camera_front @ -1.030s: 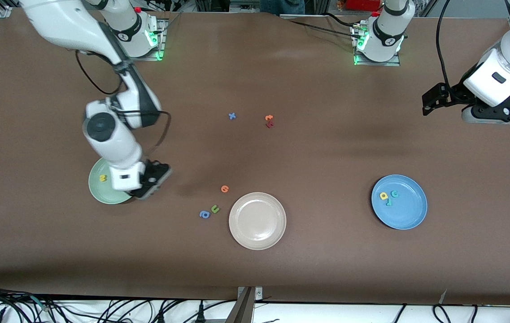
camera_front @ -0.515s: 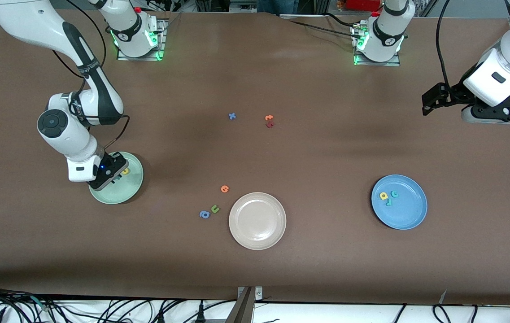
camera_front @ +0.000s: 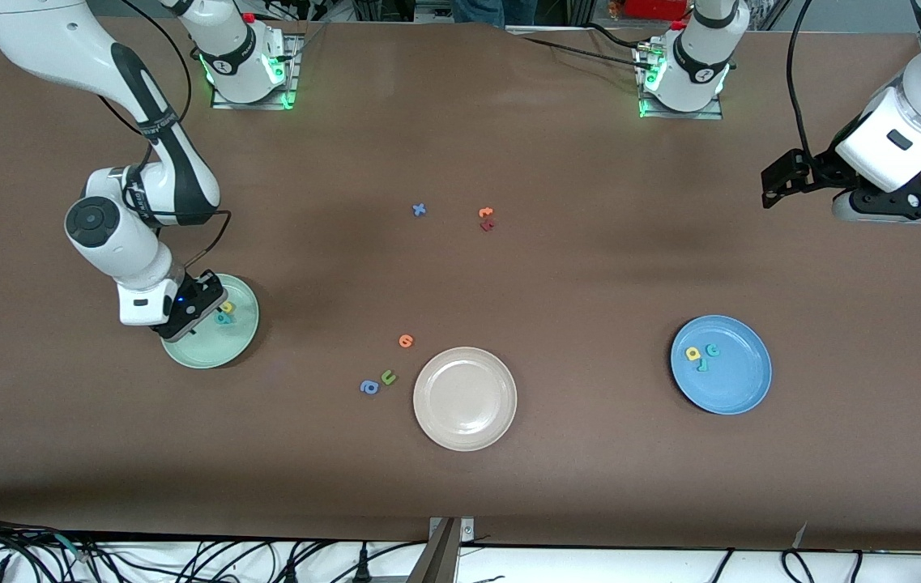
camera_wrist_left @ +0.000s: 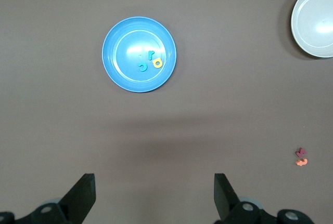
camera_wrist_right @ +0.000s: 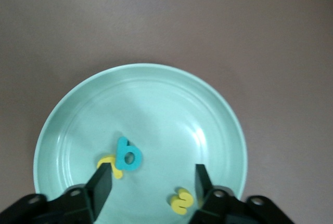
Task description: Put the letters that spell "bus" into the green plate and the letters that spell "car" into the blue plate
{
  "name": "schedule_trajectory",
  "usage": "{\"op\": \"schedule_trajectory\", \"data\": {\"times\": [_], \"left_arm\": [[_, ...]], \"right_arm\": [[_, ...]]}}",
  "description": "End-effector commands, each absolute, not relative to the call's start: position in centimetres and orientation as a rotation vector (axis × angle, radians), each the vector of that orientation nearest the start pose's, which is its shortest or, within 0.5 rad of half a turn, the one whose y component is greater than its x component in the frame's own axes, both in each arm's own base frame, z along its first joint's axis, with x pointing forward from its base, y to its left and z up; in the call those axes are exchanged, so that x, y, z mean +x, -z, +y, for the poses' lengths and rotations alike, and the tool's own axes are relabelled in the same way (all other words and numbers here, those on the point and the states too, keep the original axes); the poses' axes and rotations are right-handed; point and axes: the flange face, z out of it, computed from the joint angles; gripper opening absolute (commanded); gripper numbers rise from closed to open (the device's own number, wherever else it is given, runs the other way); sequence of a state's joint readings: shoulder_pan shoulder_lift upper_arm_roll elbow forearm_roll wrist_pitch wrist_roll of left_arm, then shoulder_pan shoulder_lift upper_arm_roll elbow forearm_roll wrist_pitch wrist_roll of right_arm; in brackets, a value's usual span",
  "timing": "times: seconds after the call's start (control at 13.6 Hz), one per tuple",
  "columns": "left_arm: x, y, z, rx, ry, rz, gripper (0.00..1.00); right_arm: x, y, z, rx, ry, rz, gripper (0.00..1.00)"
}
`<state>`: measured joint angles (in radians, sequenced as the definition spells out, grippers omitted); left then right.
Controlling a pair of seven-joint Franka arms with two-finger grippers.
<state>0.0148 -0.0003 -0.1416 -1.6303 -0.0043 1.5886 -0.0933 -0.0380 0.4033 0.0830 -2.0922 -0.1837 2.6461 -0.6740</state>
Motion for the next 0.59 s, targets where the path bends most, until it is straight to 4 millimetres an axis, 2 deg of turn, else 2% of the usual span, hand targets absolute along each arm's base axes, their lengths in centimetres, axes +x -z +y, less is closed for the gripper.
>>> {"op": "schedule_trajectory", "data": {"times": [0.0, 0.15, 0.29, 0.51], "left_arm": [[54.7, -60.6, -7.1, -3.124, -0.065, 0.058, 1.0], [54.7, -60.6, -7.1, -3.123, -0.064, 0.058, 1.0], [54.7, -60.6, -7.1, -3.123, -0.064, 0.058, 1.0], [54.7, -60.6, -7.0, -3.121, -0.064, 0.058, 1.0]], "right_arm": [[59.6, -30.4, 2.8, -2.986, 0.23, -1.308, 0.96], [59.4, -36.0, 3.4, -3.058, 0.16, -1.156, 0.97], [59.6, -41.9, 4.5, -3.085, 0.053, -1.094, 0.97], [59.3, -49.9, 4.6, -3.121, -0.054, -0.921, 0.98]]}}
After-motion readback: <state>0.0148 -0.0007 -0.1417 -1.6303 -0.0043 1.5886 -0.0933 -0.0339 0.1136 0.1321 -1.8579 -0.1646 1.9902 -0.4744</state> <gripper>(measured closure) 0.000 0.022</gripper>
